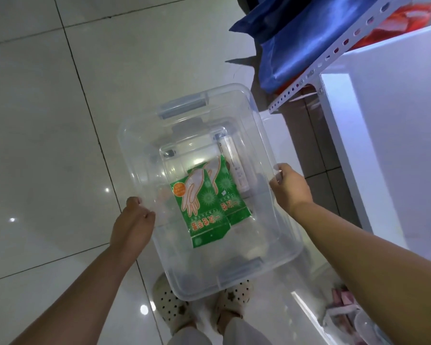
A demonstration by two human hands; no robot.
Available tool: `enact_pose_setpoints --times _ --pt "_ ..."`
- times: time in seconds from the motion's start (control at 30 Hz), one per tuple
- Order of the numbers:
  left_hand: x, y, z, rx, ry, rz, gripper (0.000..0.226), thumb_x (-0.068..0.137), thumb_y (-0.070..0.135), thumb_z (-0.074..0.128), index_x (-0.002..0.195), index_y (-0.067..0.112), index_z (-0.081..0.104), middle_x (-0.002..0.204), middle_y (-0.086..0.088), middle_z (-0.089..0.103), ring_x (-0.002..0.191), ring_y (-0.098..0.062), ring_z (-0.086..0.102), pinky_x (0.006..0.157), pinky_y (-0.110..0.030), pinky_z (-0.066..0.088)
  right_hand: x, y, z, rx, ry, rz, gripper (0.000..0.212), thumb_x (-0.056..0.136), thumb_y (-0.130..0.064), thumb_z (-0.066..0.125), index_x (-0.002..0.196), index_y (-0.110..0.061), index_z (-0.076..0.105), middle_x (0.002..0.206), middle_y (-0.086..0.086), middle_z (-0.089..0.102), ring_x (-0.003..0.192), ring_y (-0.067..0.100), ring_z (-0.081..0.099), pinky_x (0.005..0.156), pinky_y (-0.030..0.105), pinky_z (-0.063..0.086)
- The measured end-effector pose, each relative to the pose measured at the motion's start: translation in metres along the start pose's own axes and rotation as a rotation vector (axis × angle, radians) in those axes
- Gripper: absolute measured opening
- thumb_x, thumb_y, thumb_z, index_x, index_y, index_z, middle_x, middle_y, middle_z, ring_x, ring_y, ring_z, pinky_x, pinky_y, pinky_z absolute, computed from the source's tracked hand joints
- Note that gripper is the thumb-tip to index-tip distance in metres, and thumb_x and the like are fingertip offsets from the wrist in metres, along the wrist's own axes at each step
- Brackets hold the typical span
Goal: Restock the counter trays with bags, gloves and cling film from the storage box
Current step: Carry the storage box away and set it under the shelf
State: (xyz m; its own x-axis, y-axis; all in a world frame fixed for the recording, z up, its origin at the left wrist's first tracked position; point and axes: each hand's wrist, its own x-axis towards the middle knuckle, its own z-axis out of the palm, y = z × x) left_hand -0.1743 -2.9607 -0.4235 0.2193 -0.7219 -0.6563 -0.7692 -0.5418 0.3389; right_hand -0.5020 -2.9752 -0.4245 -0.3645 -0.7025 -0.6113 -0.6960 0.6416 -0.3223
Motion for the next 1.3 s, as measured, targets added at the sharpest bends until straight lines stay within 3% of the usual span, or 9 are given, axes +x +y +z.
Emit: enact_pose_setpoints --times 0.1,0.17,0.33,0.5,0.63,0.8,0.9,1.03,1.3 --pt "-0.012 0.008 -0.016 0.04 -0.003 0.04 0.044 0.087 0.016 0.053 0.129 0.009 0.041 0.118 -0.01 0.06 0.1 -0.028 0.059 0.079 -0.031 0.039 -0.013 -0.001 -0.012 0.001 -0.041 0.017 0.043 0.091 -0.014 0.054 0.133 -0.015 0.043 0.119 0.007 0.062 0.104 0.025 0.06 0.089 0.037 0.048" --pt "-0.024 0.021 -0.031 0.131 0.015 0.156 0.04 0.087 0.014 0.052 0.127 0.012 0.046 0.125 -0.01 0.056 0.1 -0.026 0.06 0.078 -0.032 0.041 -0.03 -0.001 -0.03 -0.014 -0.022 0.01 0.043 0.09 -0.015 0.057 0.131 -0.013 0.045 0.13 0.008 0.056 0.114 0.025 0.055 0.096 0.037 0.045" --pt "-0.07 0.093 -0.075 0.251 -0.018 0.44 0.027 0.09 0.016 0.049 0.116 0.018 0.057 0.117 -0.004 0.062 0.093 -0.021 0.061 0.073 -0.028 0.042 -0.106 0.0 -0.099 0.051 0.11 -0.008 0.031 0.088 -0.01 0.056 0.119 -0.011 0.057 0.12 0.01 0.061 0.104 0.023 0.058 0.089 0.032 0.047" --pt "-0.137 0.176 -0.103 0.375 -0.072 0.659 0.025 0.087 0.015 0.057 0.111 0.017 0.062 0.112 -0.007 0.065 0.089 -0.029 0.065 0.071 -0.033 0.046 -0.208 0.012 -0.175 0.195 0.453 0.071 0.014 0.083 -0.007 0.06 0.094 -0.01 0.068 0.091 0.004 0.068 0.069 0.002 0.049 0.065 0.005 0.034" --pt "-0.195 0.222 -0.113 0.453 -0.135 0.797 0.022 0.087 0.014 0.057 0.108 0.018 0.064 0.105 -0.006 0.068 0.085 -0.029 0.065 0.061 -0.028 0.039 -0.284 0.042 -0.221 0.235 0.622 0.197 0.013 0.086 -0.01 0.059 0.094 -0.017 0.066 0.085 -0.005 0.062 0.076 0.006 0.056 0.07 0.015 0.04" --pt "-0.235 0.249 -0.121 0.525 -0.224 0.919 0.023 0.09 0.017 0.052 0.111 0.019 0.063 0.108 -0.001 0.067 0.093 -0.023 0.063 0.067 -0.03 0.044 -0.333 0.074 -0.243 0.083 0.871 0.48 0.023 0.078 -0.01 0.062 0.1 -0.006 0.065 0.1 0.02 0.065 0.095 0.037 0.055 0.084 0.038 0.038" --pt "-0.24 0.257 -0.127 0.553 -0.269 0.969 0.023 0.091 0.019 0.051 0.112 0.02 0.062 0.109 0.001 0.066 0.092 -0.022 0.063 0.07 -0.031 0.047 -0.34 0.082 -0.238 0.189 0.861 0.755 0.052 0.086 -0.033 0.054 0.119 0.008 0.05 0.119 0.034 0.05 0.108 0.043 0.047 0.089 0.043 0.034" --pt "-0.225 0.253 -0.145 0.585 -0.331 1.051 0.023 0.091 0.02 0.051 0.112 0.021 0.062 0.108 0.003 0.066 0.088 -0.02 0.064 0.066 -0.029 0.046 -0.331 0.089 -0.233 0.569 0.701 0.936 0.047 0.097 -0.029 0.044 0.126 0.008 0.039 0.127 0.03 0.047 0.115 0.042 0.046 0.095 0.042 0.038" --pt "-0.166 0.209 -0.221 0.667 -0.356 1.116 0.021 0.089 0.018 0.054 0.107 0.023 0.064 0.107 0.005 0.067 0.088 -0.019 0.064 0.065 -0.028 0.044 -0.344 0.033 -0.188 0.457 0.763 0.852 0.029 0.094 -0.015 0.047 0.109 0.01 0.051 0.115 0.031 0.054 0.107 0.042 0.051 0.093 0.045 0.04"
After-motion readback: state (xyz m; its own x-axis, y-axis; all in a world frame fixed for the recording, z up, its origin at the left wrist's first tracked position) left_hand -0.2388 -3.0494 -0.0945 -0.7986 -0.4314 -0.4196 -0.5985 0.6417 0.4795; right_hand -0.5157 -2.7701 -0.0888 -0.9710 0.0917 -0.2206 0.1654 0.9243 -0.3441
